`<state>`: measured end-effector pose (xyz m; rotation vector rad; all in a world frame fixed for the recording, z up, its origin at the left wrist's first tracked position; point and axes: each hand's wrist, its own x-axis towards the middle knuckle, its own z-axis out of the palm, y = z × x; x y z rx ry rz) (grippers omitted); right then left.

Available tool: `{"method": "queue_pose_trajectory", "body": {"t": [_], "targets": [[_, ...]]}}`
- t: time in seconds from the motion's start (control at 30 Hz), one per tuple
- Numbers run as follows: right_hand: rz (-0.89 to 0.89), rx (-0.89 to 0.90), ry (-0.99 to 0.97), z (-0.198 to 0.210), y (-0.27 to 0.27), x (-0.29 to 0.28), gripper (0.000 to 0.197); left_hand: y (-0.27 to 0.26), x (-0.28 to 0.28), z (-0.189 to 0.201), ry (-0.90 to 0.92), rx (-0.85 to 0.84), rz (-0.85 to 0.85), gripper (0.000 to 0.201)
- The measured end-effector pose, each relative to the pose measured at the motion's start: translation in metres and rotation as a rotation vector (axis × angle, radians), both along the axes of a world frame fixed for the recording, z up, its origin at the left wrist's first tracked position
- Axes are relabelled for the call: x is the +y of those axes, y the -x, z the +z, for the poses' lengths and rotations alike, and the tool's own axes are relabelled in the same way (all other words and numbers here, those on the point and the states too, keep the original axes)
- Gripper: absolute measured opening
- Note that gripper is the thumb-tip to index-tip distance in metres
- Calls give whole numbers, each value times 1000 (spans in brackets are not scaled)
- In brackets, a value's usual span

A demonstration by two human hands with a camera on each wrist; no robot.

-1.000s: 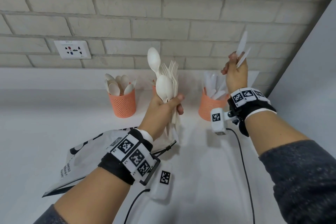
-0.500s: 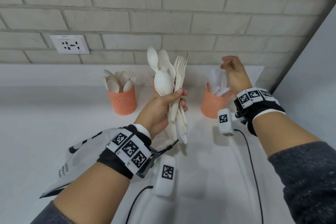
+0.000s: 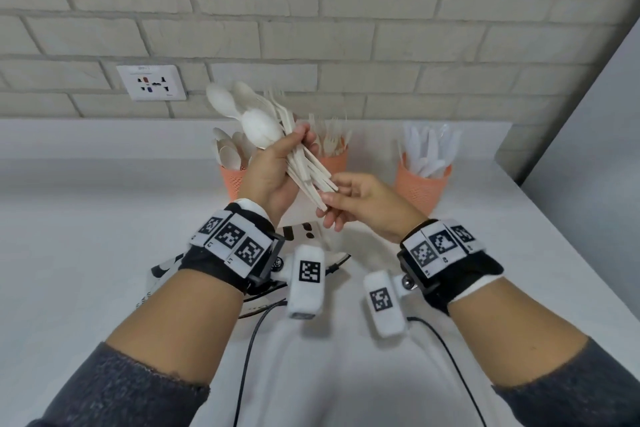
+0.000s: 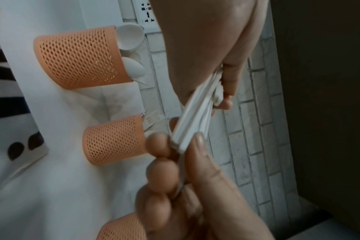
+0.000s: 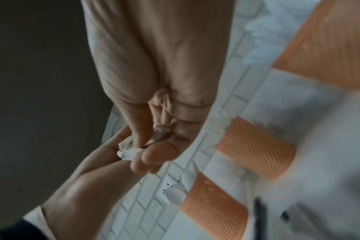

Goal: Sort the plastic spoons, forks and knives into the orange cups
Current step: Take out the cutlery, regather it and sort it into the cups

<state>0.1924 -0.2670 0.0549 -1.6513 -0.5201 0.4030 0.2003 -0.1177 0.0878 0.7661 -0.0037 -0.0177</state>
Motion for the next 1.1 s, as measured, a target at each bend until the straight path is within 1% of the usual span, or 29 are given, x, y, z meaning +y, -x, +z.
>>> {"method": "queue_pose_trajectory", "body": {"t": [0.1, 0.17, 0.27, 0.4, 0.47, 0.5, 0.57, 0.6, 0.7, 0.8, 0.83, 0.87, 0.93, 1.0, 1.1], "targets": [[23, 82, -72, -3, 4, 6, 15, 2, 7, 0, 7, 21, 30, 21], [32, 104, -65, -3, 3, 4, 13, 3, 13, 2, 23, 21, 64, 19], [56, 109, 14, -4, 4, -2, 13, 5, 20, 4, 49, 9, 81, 19], [154, 137, 147, -9, 1, -11, 12, 8, 21, -1, -7, -28, 86, 18], [157, 75, 239, -12, 1, -9, 9, 7, 20, -7, -52, -39, 68, 17], [125, 33, 246, -13, 2, -6, 15, 7, 18, -11, -78, -46, 48, 17], [42, -28, 188, -16, 1, 2, 30, 6, 15, -16, -122, -54, 16, 13], [22, -69, 192, -17, 0, 4, 31, 7, 13, -16, -137, -54, 12, 11], [63, -149, 347, -21, -6, -6, 26, 7, 15, -12, -146, -73, 54, 11], [19, -160, 523, -25, -12, -26, 10, 7, 23, -7, -151, -111, 108, 12], [-14, -185, 581, -26, -13, -30, 13, 7, 25, -6, -165, -118, 126, 13], [-54, -215, 641, -27, -14, -33, 20, 8, 25, -7, -185, -122, 130, 12], [-137, -261, 699, -27, -18, -35, 30, 9, 25, -9, -228, -126, 116, 13], [-187, -249, 641, -25, -20, -32, 28, 10, 23, -11, -273, -114, 90, 14], [-185, -150, 409, -17, -18, -26, 14, 12, 18, -15, -369, -88, 87, 13]]}}
